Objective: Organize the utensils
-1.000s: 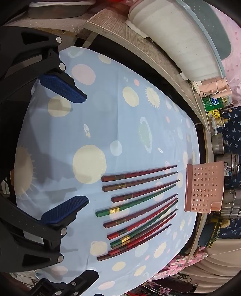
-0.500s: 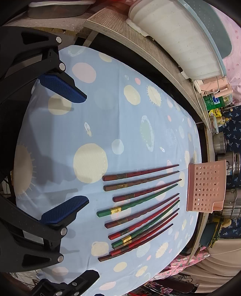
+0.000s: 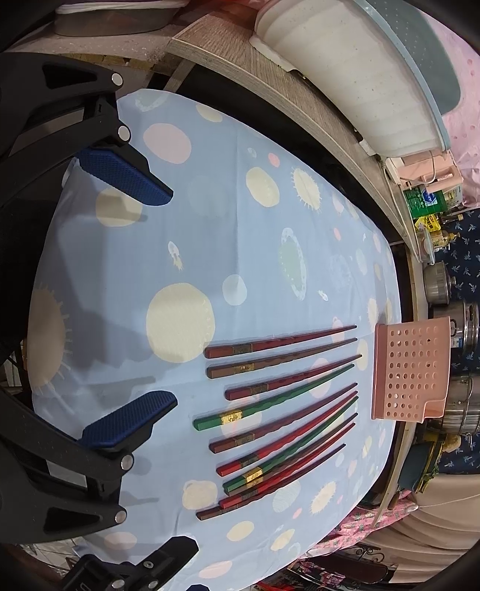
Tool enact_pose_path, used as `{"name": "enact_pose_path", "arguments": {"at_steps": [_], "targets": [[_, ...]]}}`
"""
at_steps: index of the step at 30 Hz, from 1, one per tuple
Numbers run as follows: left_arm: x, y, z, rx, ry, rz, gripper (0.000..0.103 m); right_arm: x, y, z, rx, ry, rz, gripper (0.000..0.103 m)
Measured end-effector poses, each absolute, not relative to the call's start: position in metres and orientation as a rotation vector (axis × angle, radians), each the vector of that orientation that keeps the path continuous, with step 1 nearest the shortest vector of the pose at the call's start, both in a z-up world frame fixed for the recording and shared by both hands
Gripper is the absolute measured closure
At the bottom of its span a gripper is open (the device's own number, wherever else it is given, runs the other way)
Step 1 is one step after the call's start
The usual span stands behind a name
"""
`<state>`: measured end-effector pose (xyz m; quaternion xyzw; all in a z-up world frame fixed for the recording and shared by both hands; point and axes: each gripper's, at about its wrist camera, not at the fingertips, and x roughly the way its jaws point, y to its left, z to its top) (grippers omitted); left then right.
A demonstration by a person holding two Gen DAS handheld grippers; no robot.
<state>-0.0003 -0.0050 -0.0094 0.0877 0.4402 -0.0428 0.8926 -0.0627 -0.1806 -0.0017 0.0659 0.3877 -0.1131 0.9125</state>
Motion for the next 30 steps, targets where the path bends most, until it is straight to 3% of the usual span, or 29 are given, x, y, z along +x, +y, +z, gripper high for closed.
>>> {"name": "enact_pose_path", "arguments": {"at_steps": [30], "targets": [[0.059,-0.008,-0.016,0.155,0.907,-0.075,0.008,-0.041,-0.201,0.001,0.151,0.820,-0.255,0.007]]}}
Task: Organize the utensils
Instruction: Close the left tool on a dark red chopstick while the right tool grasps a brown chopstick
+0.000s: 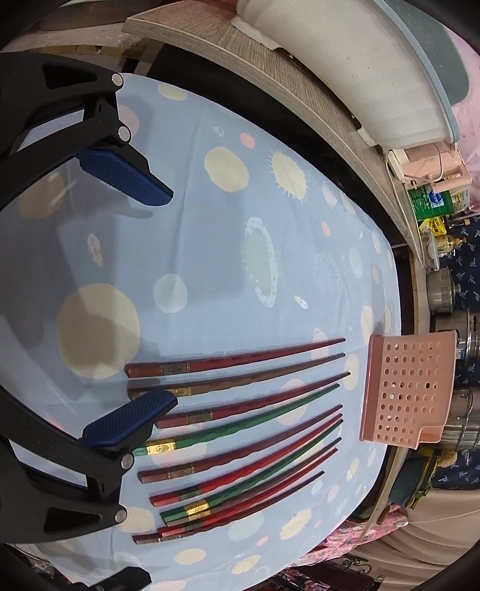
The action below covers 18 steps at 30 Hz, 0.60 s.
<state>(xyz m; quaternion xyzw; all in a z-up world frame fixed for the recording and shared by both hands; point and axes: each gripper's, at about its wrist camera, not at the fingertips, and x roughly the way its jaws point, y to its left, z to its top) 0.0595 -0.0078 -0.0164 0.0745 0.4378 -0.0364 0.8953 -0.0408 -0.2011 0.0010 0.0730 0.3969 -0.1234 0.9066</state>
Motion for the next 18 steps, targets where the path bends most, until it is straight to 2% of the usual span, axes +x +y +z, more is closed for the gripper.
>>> {"name": "enact_pose_path", "arguments": {"at_steps": [8,10,12,16,18], "targets": [[0.070,-0.009,-0.021,0.162,0.915,-0.062,0.008,-0.026,-0.210,-0.002,0.181,0.840,-0.246,0.011],[0.073,-0.008,-0.022,0.154,0.930,-0.063,0.010,-0.022,-0.209,-0.003,0.179,0.846,-0.237,0.015],[0.074,-0.006,-0.024,0.148,0.943,-0.074,0.016,-0.018,-0.207,-0.007,0.176,0.863,-0.218,0.022],[0.068,-0.006,-0.026,0.147,0.948,-0.094,0.018,-0.017,-0.199,-0.013,0.156,0.887,-0.182,0.033],[0.067,-0.007,-0.027,0.141,0.958,-0.105,0.023,-0.017,-0.197,-0.015,0.144,0.894,-0.175,0.037]]}}
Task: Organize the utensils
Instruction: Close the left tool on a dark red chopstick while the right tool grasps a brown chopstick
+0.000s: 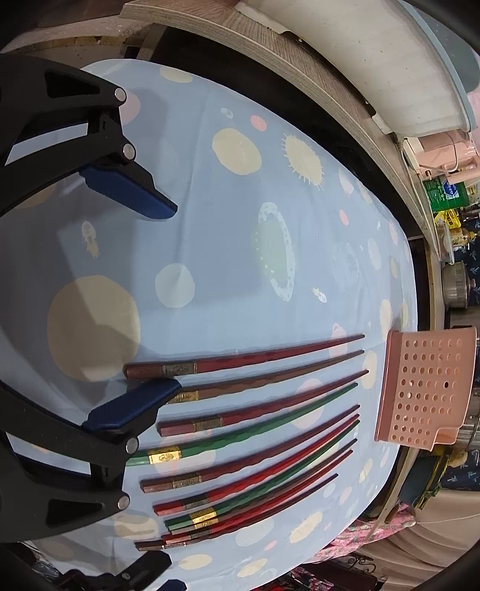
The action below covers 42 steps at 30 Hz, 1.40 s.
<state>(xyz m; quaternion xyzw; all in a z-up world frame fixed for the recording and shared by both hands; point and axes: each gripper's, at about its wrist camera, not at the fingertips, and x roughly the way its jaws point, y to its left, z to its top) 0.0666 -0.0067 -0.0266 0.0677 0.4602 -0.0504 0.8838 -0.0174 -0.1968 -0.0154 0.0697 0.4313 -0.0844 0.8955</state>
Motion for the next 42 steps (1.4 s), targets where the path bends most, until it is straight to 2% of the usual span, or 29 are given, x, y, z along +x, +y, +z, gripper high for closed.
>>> {"name": "enact_pose_path", "arguments": {"at_steps": [3,6,13,17,22,24,27,34,36,39,42], "targets": [[0.067,-0.007,-0.025,0.114,0.973,-0.133,0.035,-0.017,-0.199,-0.019,0.160,0.908,-0.167,0.048],[0.067,-0.009,-0.024,0.113,0.975,-0.142,0.042,-0.018,-0.201,-0.021,0.170,0.915,-0.161,0.055],[0.066,-0.012,-0.025,0.102,0.987,-0.156,0.046,-0.014,-0.194,-0.027,0.140,0.934,-0.139,0.068],[0.066,-0.012,-0.025,0.103,0.990,-0.160,0.047,-0.015,-0.190,-0.028,0.102,0.927,-0.144,0.071],[0.064,-0.014,-0.024,0.103,0.993,-0.179,0.056,-0.016,-0.209,-0.027,0.170,0.922,-0.155,0.093],[0.064,-0.016,-0.023,0.107,0.992,-0.187,0.065,-0.014,-0.212,-0.028,0.184,0.922,-0.151,0.094],[0.064,-0.019,-0.023,0.116,0.991,-0.194,0.070,-0.009,-0.210,-0.027,0.168,0.921,-0.151,0.094],[0.067,-0.021,-0.023,0.117,0.994,-0.195,0.074,0.010,-0.213,-0.029,0.162,0.899,-0.145,0.094],[0.068,-0.022,-0.023,0.114,0.995,-0.198,0.085,0.012,-0.213,-0.029,0.159,0.896,-0.138,0.094],[0.069,-0.022,-0.023,0.109,0.998,-0.203,0.096,0.010,-0.216,-0.028,0.173,0.899,-0.125,0.096],[0.072,-0.021,-0.021,0.082,1.018,-0.233,0.096,0.007,-0.220,-0.027,0.197,0.905,-0.120,0.096]]}}
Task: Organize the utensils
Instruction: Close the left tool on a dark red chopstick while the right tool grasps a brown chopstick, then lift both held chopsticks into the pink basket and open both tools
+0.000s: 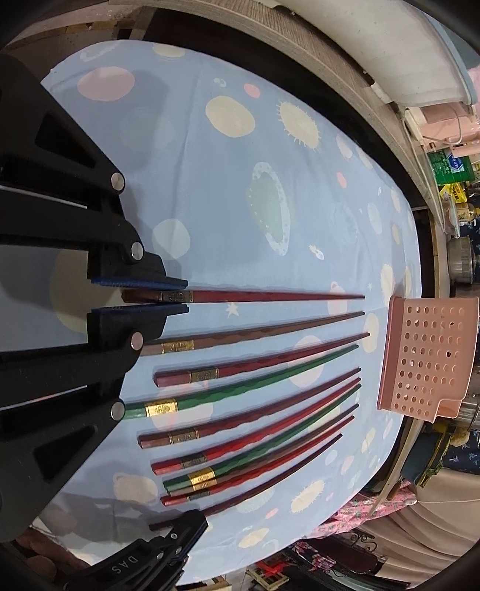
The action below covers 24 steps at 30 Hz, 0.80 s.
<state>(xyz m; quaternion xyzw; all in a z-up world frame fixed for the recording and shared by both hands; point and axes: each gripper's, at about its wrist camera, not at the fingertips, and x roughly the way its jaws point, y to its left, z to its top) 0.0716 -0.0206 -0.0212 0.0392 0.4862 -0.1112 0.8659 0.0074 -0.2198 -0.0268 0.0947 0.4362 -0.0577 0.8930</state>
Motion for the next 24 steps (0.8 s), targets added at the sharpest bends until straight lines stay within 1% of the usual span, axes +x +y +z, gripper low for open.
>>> {"name": "enact_pose_path", "arguments": {"at_steps": [5,9,17,24], "targets": [[0.071,-0.018,-0.013,0.057,1.021,-0.252,0.096,0.002,-0.225,-0.017,0.229,0.903,-0.113,0.096],[0.073,-0.013,0.001,0.034,1.007,-0.255,0.096,0.001,-0.230,0.005,0.226,0.862,-0.116,0.096],[0.088,-0.002,0.054,-0.036,0.922,-0.268,0.096,0.015,-0.243,0.058,0.252,0.753,-0.116,0.096],[0.119,0.002,0.108,-0.069,0.820,-0.256,0.096,0.046,-0.257,0.105,0.265,0.644,-0.108,0.096]]}}
